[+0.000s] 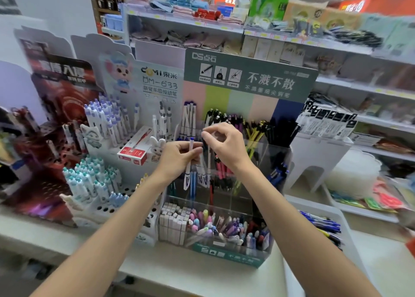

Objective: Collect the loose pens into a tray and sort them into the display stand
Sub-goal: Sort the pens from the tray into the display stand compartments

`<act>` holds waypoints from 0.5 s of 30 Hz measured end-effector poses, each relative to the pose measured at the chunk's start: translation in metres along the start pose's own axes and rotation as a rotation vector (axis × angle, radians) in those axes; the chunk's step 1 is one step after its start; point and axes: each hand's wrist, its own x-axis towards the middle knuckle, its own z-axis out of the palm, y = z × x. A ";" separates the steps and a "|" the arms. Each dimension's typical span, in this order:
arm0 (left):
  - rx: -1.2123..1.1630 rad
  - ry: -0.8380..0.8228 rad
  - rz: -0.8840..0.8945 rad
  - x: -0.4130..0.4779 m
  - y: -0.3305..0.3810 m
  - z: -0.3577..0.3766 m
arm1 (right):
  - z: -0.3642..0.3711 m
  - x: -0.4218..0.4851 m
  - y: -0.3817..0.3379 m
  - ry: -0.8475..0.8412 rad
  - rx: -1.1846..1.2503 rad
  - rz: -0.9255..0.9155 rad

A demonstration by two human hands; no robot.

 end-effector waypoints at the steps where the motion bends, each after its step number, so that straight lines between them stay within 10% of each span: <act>1: 0.022 -0.012 0.018 0.002 0.002 0.004 | -0.002 0.002 -0.005 -0.039 0.030 0.017; 7: 0.092 -0.094 0.080 0.009 0.005 0.014 | -0.008 0.005 -0.011 -0.122 0.032 0.026; 15: 0.141 0.070 0.042 0.003 -0.021 -0.020 | -0.039 0.026 0.002 0.259 0.012 -0.026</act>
